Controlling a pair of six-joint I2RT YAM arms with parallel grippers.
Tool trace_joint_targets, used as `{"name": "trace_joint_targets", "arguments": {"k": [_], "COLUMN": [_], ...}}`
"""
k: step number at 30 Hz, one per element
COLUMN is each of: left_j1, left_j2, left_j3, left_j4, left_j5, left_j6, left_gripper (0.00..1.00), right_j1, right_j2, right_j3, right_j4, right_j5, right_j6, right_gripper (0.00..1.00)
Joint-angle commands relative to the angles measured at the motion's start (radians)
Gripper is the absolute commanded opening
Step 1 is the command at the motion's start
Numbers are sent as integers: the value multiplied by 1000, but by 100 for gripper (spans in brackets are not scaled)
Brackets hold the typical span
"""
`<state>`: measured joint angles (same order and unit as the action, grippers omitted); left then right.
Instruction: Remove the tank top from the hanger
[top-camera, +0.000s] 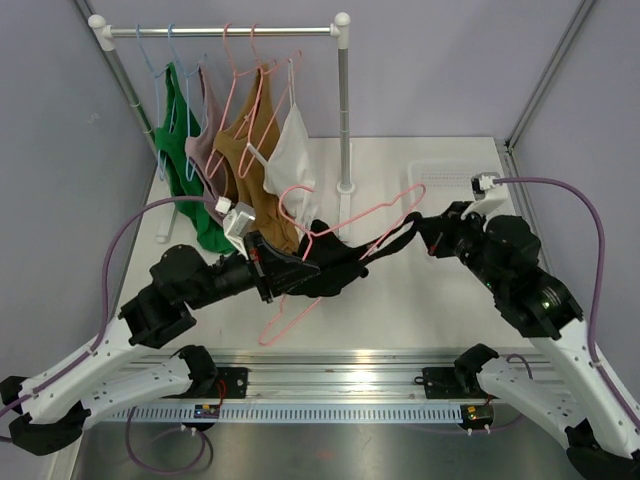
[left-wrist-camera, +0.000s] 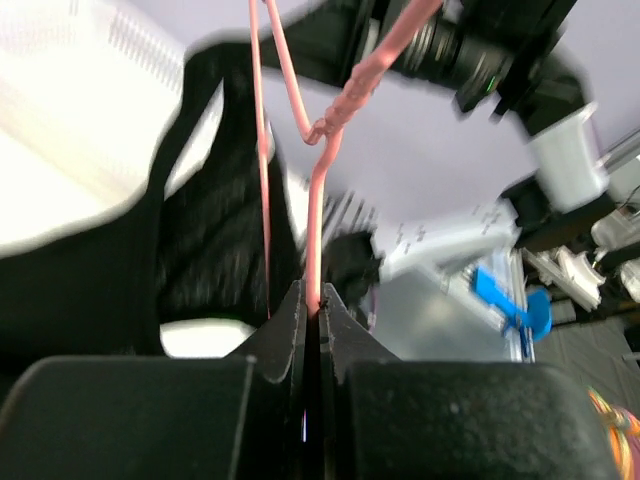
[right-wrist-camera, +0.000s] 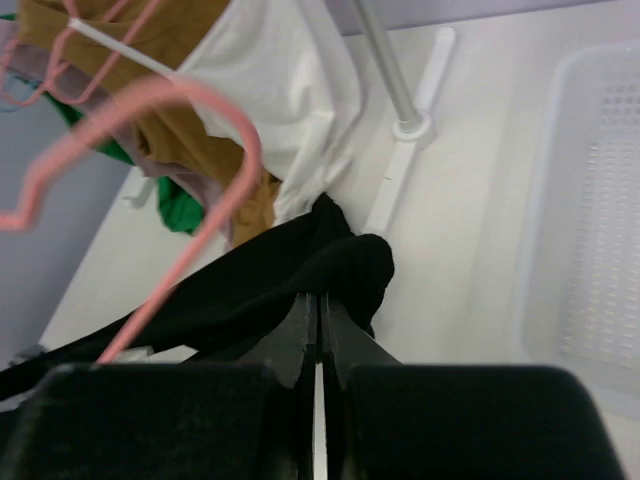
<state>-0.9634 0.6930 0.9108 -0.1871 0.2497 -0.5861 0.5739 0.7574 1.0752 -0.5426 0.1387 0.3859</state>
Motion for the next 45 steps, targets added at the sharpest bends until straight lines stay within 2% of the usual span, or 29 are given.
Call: {"name": "trace_joint_targets", "arguments": {"k": [1,3,6,13,16,18,20,23,24,25,26,27,29,30,34,37,38,40,41,45], "left_j1": [-11,-11,-12,-12,-12,-12,-14,-15,-18,-18,-18,-18,-18,-18,-18,2,9,40,52,153], "left_j2": [-26,-30,-3,183,241,267,263,218,211,204,204,207,221,226,296,428,460,569,609,753], "left_j3": [-21,-50,-98,-12,71,167,175,109,102,111,121,143,160,169,246,406,507,607,722,937], "left_j4": [380,496,726,909,824,650,597,578,514,458,398,286,192,99,-57,-193,-225,-322,-392,-498], "left_j5": [7,-30,-163,-368,-489,-556,-593,-657,-714,-746,-771,-808,-825,-842,-877,-879,-876,-836,-827,-724], "left_j6": [40,55,124,282,321,322,316,290,264,246,227,195,167,135,106,118,120,131,131,147], "left_gripper": [0,0,0,0,0,0,0,0,0,0,0,0,0,0,0,0,0,0,0,0], "right_j1": [-8,-9,-8,-8,-6,-8,-6,-9,-8,-8,-9,-6,-6,-6,-6,-6,-6,-6,-6,-6], "right_j2": [-64,-90,-102,-147,-162,-156,-129,-72,-54,-23,-6,3,17,17,5,-1,-4,-23,-30,-81], "right_j3": [43,40,28,26,31,25,0,-63,-76,-101,-110,-118,-138,-141,-132,-121,-120,-116,-116,-109], "right_j4": [-2,-8,-17,-92,-131,-152,-152,-99,-82,-53,-39,-30,0,6,-2,-19,-25,-43,-49,-85], "right_j5": [-135,-188,-287,-459,-427,-395,-393,-406,-410,-418,-425,-433,-438,-432,-384,-381,-380,-372,-367,-352], "right_j6": [19,25,18,-68,-76,-81,-90,-68,-64,-53,-48,-45,-36,-35,-35,-36,-36,-41,-41,-42], "right_gripper": [0,0,0,0,0,0,0,0,2,14,41,52,72,97,100,100,100,100,99,100]}}
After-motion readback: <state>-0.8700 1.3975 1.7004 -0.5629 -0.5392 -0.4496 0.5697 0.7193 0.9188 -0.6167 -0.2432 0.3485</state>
